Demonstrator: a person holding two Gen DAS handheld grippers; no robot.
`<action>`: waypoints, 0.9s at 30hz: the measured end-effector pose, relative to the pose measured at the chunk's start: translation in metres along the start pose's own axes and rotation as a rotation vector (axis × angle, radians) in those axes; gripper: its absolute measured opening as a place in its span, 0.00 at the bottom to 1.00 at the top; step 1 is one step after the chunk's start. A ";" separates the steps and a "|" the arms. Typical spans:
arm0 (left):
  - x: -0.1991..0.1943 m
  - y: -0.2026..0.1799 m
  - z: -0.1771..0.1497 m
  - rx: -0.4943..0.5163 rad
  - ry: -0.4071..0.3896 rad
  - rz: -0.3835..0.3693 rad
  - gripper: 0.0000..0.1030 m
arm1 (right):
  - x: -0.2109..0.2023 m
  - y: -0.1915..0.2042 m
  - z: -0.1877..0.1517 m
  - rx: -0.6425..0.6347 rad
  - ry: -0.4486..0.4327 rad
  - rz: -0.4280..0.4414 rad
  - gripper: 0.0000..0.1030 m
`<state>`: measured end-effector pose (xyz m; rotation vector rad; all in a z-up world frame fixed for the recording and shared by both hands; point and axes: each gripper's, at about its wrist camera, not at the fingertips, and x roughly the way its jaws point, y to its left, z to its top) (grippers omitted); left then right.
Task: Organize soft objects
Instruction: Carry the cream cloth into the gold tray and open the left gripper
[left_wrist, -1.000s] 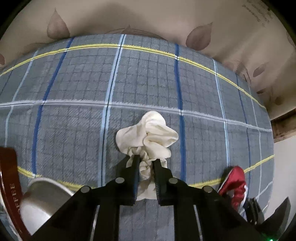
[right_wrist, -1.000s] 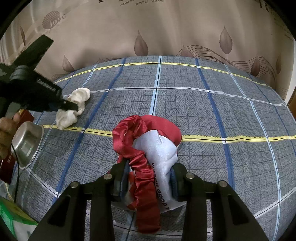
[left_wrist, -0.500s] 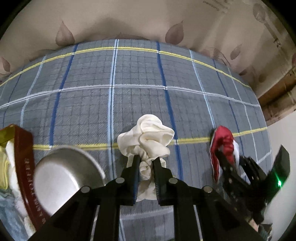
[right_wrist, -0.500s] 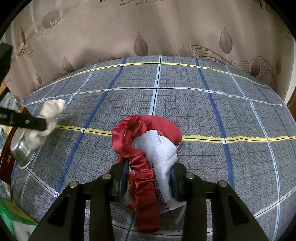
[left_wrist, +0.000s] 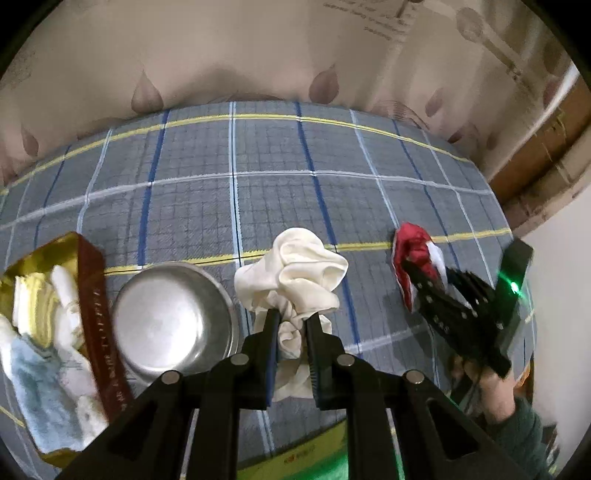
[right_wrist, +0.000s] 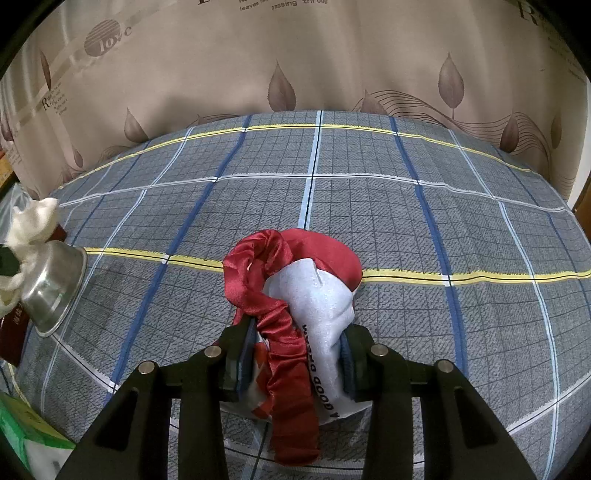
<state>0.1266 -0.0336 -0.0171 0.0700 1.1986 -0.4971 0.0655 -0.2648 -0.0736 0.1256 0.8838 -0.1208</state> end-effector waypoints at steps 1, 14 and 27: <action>-0.007 0.001 -0.003 0.004 -0.007 0.003 0.14 | 0.000 0.000 0.000 0.000 0.000 0.001 0.36; -0.090 0.060 -0.019 -0.034 -0.110 0.096 0.14 | 0.000 0.000 0.000 -0.003 0.002 -0.004 0.36; -0.136 0.160 -0.027 -0.143 -0.196 0.325 0.14 | 0.000 0.001 0.001 -0.011 0.004 -0.013 0.35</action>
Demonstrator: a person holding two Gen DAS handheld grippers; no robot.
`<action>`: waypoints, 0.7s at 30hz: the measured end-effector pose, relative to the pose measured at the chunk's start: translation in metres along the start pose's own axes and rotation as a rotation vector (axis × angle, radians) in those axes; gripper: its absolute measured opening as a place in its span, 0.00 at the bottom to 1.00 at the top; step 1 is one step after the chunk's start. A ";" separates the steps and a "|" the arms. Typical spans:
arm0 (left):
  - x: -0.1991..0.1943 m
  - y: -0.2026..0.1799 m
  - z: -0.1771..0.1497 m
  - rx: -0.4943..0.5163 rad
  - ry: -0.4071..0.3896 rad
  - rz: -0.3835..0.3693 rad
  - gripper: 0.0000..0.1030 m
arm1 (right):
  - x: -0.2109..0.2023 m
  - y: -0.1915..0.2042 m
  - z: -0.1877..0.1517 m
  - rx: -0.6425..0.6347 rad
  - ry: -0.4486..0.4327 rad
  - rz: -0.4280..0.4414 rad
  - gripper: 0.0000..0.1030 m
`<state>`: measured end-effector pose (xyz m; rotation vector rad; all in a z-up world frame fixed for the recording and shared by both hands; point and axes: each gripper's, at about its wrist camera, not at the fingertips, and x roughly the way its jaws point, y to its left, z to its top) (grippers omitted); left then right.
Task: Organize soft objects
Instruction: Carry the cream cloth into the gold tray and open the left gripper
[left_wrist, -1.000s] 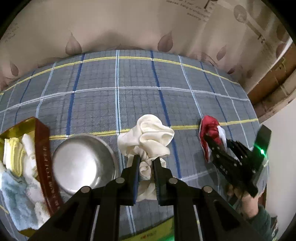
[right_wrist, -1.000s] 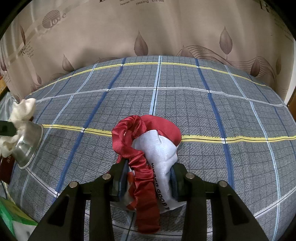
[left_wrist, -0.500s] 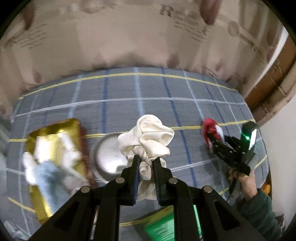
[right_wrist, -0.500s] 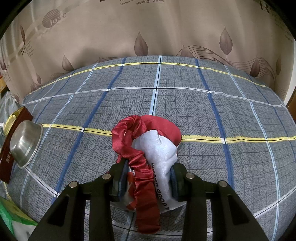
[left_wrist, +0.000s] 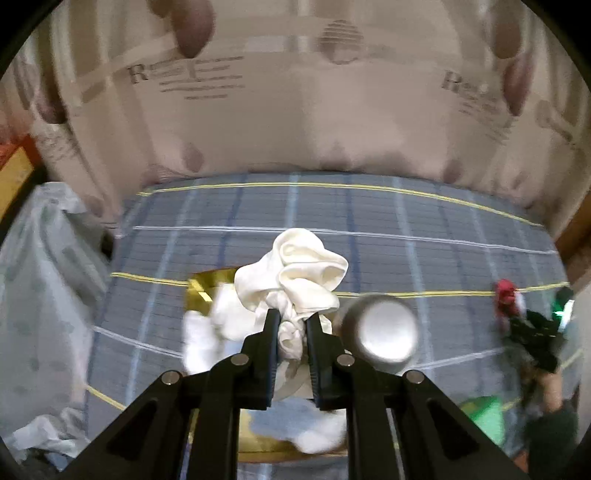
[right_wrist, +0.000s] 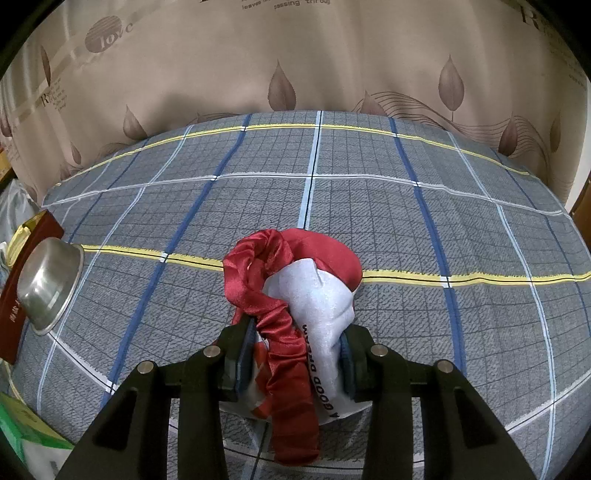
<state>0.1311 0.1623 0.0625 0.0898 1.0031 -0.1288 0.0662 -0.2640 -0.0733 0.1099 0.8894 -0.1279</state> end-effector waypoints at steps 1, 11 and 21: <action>0.003 0.006 0.000 -0.007 0.001 0.007 0.14 | 0.000 0.000 0.000 0.000 0.000 0.000 0.35; 0.059 0.042 0.002 -0.076 0.064 0.038 0.14 | -0.001 0.000 0.000 -0.001 0.001 0.000 0.35; 0.103 0.057 -0.004 -0.106 0.136 0.062 0.16 | -0.001 0.000 0.000 -0.002 0.002 0.000 0.35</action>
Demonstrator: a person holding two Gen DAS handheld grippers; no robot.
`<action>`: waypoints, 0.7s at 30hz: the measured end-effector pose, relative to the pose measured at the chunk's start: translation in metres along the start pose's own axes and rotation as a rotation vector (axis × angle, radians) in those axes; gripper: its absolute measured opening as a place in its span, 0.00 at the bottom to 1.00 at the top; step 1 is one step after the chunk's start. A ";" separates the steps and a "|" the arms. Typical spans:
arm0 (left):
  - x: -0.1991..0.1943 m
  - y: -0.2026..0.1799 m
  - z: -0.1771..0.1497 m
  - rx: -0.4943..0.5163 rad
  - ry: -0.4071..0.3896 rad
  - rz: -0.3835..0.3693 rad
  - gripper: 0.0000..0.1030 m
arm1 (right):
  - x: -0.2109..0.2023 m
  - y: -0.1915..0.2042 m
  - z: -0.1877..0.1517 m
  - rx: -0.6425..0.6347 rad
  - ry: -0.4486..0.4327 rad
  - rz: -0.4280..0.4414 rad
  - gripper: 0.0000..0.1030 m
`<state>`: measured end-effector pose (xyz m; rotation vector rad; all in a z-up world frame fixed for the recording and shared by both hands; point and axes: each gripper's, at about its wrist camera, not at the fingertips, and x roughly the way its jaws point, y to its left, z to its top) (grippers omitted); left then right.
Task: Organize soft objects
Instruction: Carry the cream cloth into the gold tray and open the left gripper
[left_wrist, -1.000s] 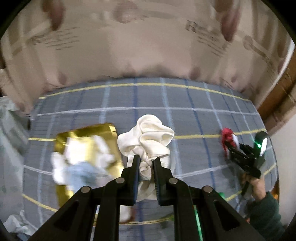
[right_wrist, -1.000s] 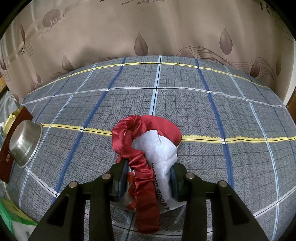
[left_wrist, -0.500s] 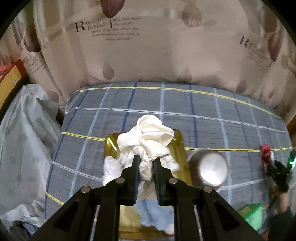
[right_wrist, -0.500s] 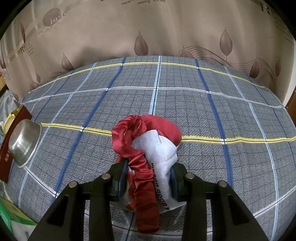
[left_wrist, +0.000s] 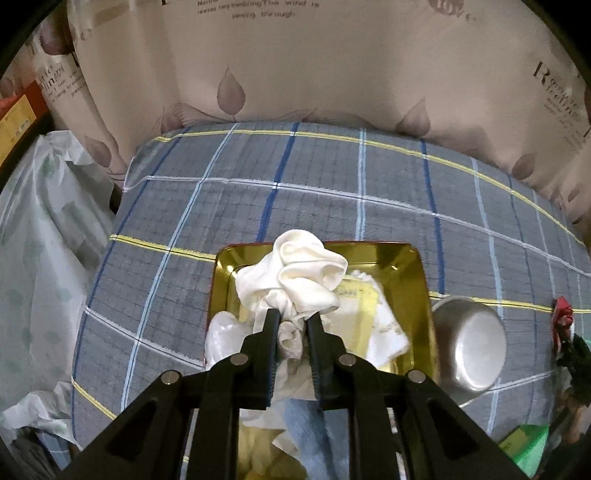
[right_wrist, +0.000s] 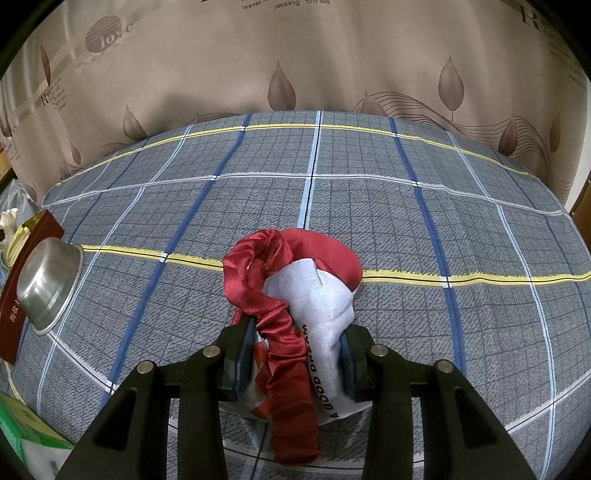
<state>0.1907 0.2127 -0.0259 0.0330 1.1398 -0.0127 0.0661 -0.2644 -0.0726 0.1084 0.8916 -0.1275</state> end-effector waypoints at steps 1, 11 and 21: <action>0.003 0.001 0.000 -0.003 0.008 0.008 0.17 | 0.000 -0.001 0.000 0.000 0.000 -0.001 0.35; 0.008 0.009 0.004 -0.038 0.032 -0.013 0.44 | 0.000 0.000 0.000 -0.002 0.001 -0.001 0.35; -0.046 0.009 -0.011 -0.014 -0.078 -0.028 0.47 | 0.000 -0.001 0.000 -0.002 0.002 -0.001 0.35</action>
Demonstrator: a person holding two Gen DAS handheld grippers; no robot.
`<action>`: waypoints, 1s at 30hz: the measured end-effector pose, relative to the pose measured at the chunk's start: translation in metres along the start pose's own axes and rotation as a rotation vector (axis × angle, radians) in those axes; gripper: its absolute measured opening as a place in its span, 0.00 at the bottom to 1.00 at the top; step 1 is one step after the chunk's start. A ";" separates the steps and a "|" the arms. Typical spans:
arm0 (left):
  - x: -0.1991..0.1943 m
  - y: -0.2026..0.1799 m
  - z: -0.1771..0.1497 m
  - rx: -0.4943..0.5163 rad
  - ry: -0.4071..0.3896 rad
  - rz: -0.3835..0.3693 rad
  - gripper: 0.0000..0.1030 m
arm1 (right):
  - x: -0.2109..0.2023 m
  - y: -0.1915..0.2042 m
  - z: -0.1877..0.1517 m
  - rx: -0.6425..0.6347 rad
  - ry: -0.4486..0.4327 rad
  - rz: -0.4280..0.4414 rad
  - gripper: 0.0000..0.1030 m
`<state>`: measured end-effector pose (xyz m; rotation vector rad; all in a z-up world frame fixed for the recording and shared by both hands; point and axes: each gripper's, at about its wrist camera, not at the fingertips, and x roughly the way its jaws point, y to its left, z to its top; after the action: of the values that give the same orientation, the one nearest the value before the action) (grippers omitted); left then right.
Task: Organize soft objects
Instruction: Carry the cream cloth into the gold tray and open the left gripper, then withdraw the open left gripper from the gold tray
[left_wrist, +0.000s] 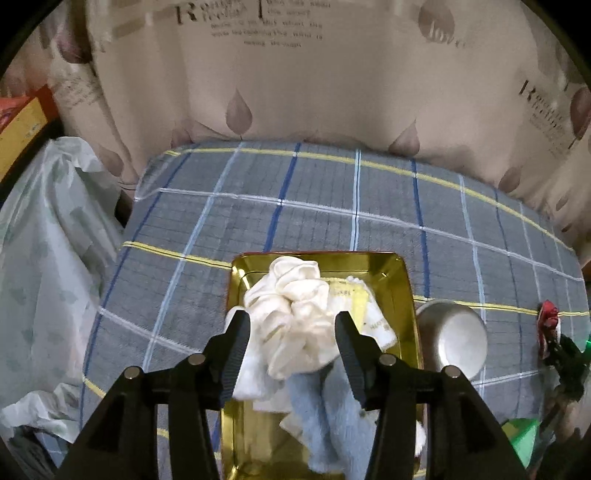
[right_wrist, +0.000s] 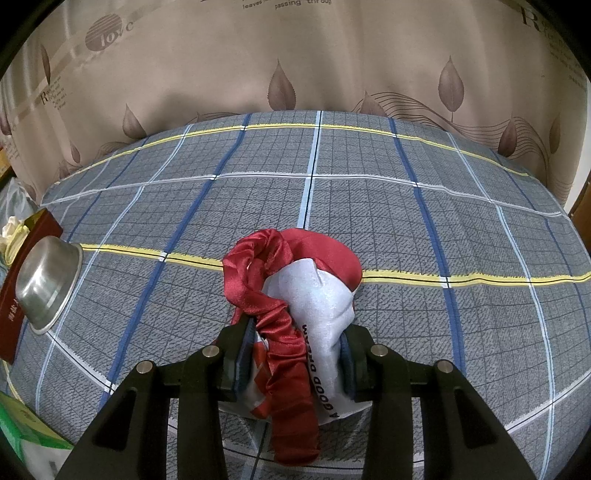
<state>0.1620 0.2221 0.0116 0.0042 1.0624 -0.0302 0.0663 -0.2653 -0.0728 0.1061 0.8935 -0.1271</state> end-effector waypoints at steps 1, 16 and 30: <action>-0.008 0.002 -0.005 -0.007 -0.020 0.000 0.47 | 0.000 0.001 0.000 0.000 0.000 0.000 0.35; -0.062 0.038 -0.102 -0.069 -0.160 0.146 0.47 | 0.000 -0.003 0.002 0.004 0.016 0.002 0.37; -0.053 0.052 -0.138 -0.151 -0.156 0.216 0.47 | -0.017 0.012 0.008 0.027 0.084 -0.056 0.27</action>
<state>0.0171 0.2774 -0.0097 -0.0195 0.9014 0.2415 0.0636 -0.2533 -0.0545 0.1119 0.9790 -0.1883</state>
